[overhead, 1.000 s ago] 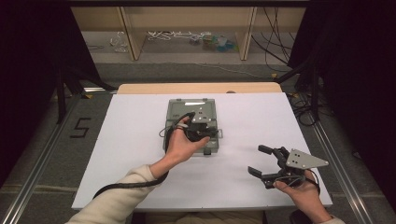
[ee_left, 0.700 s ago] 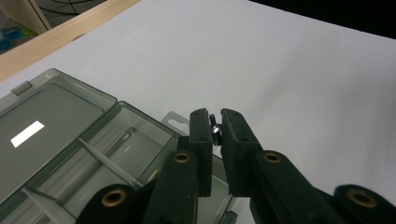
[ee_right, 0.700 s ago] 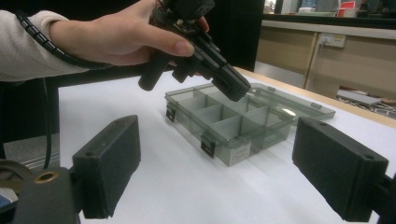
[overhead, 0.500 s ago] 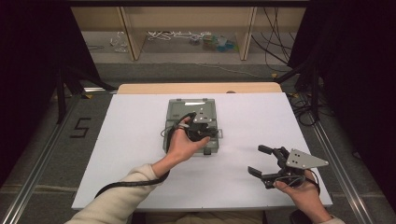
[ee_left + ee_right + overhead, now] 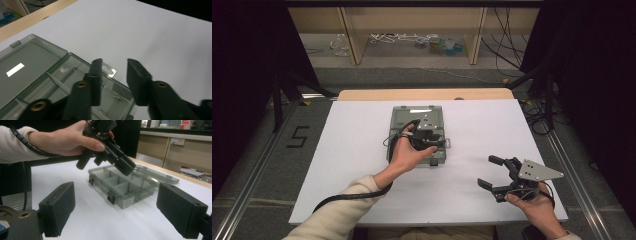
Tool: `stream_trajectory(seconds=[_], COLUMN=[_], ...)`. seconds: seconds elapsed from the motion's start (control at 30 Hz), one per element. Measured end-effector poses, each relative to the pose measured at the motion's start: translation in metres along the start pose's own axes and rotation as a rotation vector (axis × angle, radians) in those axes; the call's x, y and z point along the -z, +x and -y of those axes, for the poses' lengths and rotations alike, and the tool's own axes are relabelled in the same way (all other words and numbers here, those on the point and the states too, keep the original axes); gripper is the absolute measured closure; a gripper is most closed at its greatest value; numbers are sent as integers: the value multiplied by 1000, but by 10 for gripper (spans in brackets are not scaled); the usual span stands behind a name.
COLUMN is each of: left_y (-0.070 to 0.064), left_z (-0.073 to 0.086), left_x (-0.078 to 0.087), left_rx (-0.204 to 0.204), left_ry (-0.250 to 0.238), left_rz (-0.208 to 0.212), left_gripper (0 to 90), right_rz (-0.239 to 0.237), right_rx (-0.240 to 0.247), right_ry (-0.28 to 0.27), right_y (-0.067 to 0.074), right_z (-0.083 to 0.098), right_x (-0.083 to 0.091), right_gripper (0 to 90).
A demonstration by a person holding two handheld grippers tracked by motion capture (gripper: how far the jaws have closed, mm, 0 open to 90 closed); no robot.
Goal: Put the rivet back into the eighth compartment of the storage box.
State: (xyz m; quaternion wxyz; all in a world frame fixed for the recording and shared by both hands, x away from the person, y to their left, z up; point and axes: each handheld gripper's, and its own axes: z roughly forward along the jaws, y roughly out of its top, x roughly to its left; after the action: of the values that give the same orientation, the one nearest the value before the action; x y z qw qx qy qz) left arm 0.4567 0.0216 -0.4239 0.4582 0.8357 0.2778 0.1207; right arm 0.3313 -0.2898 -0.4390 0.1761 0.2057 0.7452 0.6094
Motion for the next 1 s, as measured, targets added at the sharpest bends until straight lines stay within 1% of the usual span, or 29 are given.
stream_trajectory(seconds=[0.03, 0.07, 0.1, 0.13, 0.17, 0.2, 0.23, 0.33, 0.37, 0.47, 0.5, 0.53, 0.57, 0.63, 0.67, 0.77, 0.83, 0.9, 1.0], left_y=[1, 1, 2, 2, 2, 2, 2, 2, 2, 3, 3, 3, 3, 3, 3, 2, 3, 3, 3], left_z=[0, 0, 1, 1, 2, 4, 5, 11, 13, 18, 19, 21, 23, 28, 30, 37, 42, 47, 55], left_x=[1, 3, 3, 5, 7, 9, 12, 21, 25, 36, 39, 43, 45, 52, 56, 68, 76, 85, 97], left_rx=[11, 7, 22, 26, 30, 33, 27, 13, 19, 30, 27, 28, 31, 32, 35, 28, 25, 32, 28], left_ry=[-15, -19, -43, -48, -52, -72, -78, -95, -105, -135, -143, -143, -165, -181, -192, -226, -242, -258, -276], left_rz=[11, -1, 6, 13, 22, 20, 35, 37, 33, 39, 42, 40, 40, 31, 32, 18, 10, 2, -13], left_gripper=[550, 506, 466, 429, 400, 373, 342, 288, 274, 252, 247, 240, 240, 240, 240, 240, 240, 231, 231], right_rz=[1, 0, 0, 0, 0, 0, 2, 3, 0, 2, 5, 3, 5, 2, -1, -8, -8, -8, -5], right_rx=[2, 0, 0, 0, 0, -1, 1, 1, -4, 0, 5, 0, 1, -4, -12, -35, -34, -34, -34], right_ry=[-1, -1, -2, -1, -2, -1, -1, 0, 1, -1, -4, -1, -2, 2, 7, 22, 22, 21, 22], right_y=[0, 0, 0, 0, 0, 0, 0, 0, 0, 0, 0, 0, 0, 0, 0, 2, 2, 1, 1], right_z=[0, 0, 0, 0, 0, 0, 0, 0, 0, 0, 0, 0, 0, 0, 0, 0, 0, 0, 0], right_x=[0, 0, 0, 0, 0, 0, 0, 0, 0, 0, 0, 0, -1, 0, 0, 1, 1, 1, 1], right_gripper=[163, 163, 163, 162, 163, 162, 163, 162, 163, 163, 162, 163, 162, 163, 162, 162, 163, 162, 163])
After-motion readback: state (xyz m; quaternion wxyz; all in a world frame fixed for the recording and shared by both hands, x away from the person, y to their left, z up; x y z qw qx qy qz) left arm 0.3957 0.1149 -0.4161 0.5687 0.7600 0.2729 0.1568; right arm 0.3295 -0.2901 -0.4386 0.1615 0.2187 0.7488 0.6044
